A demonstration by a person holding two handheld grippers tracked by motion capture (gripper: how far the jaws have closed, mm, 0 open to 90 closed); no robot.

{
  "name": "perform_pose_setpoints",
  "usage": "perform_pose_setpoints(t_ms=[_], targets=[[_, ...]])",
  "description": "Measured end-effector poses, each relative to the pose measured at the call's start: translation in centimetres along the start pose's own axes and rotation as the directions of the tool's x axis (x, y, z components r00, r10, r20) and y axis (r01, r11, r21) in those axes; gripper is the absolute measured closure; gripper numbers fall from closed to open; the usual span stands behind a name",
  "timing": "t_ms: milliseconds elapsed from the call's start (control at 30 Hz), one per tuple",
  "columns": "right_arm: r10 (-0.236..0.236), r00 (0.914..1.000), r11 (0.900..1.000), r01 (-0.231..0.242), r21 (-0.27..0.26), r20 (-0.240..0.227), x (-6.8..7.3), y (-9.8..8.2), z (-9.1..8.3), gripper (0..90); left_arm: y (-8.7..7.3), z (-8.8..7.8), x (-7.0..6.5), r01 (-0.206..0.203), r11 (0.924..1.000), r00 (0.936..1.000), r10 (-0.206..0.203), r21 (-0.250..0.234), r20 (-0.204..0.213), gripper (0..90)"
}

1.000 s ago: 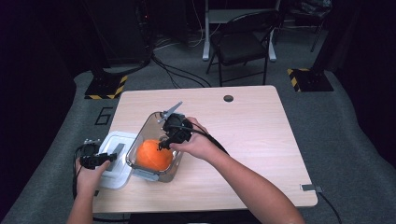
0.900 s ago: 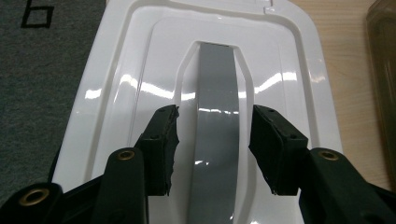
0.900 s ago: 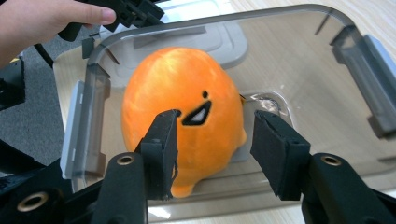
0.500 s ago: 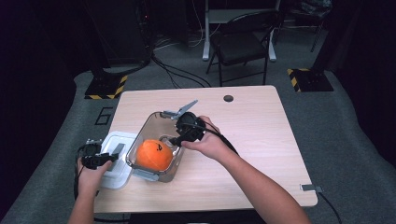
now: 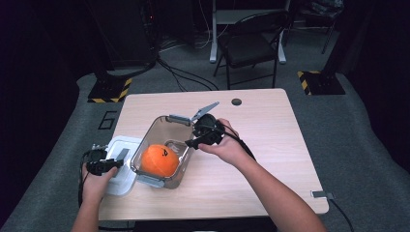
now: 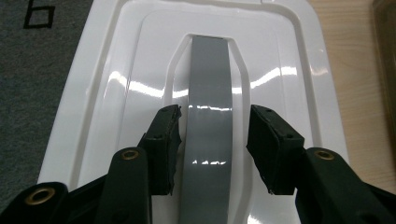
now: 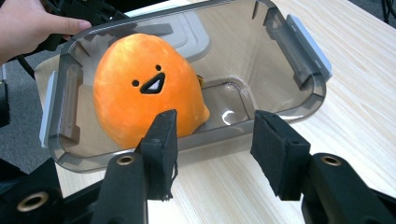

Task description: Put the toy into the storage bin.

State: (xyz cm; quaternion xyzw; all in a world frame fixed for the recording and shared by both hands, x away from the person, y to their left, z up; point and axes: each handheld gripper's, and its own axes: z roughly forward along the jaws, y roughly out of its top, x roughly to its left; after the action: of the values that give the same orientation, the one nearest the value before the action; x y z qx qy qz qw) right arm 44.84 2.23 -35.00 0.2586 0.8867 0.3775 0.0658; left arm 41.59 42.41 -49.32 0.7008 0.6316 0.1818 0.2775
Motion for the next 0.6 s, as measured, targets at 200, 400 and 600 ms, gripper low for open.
perform_pose_setpoints(t_ms=[200, 400, 600], targets=[[0.014, 0.9999, 1.000, -0.014, -0.017, 0.009, -0.5, -0.7, -0.7, 49.8, -0.1, 0.3, -0.3, -0.011, 0.9999, 0.9999, 0.011, 0.013, -0.012, 58.2], [0.033, 0.9993, 0.998, -0.032, -0.053, 0.018, -0.5, -1.7, -1.3, 49.4, -0.1, 0.5, -0.7, -0.029, 0.9992, 0.9988, 0.030, 0.028, -0.039, 64.3], [0.048, 0.9987, 0.997, -0.046, -0.065, 0.018, -1.2, -2.7, -1.5, 49.5, -0.1, 0.5, -0.9, -0.034, 0.9991, 0.9986, 0.035, 0.025, -0.039, 65.9]])
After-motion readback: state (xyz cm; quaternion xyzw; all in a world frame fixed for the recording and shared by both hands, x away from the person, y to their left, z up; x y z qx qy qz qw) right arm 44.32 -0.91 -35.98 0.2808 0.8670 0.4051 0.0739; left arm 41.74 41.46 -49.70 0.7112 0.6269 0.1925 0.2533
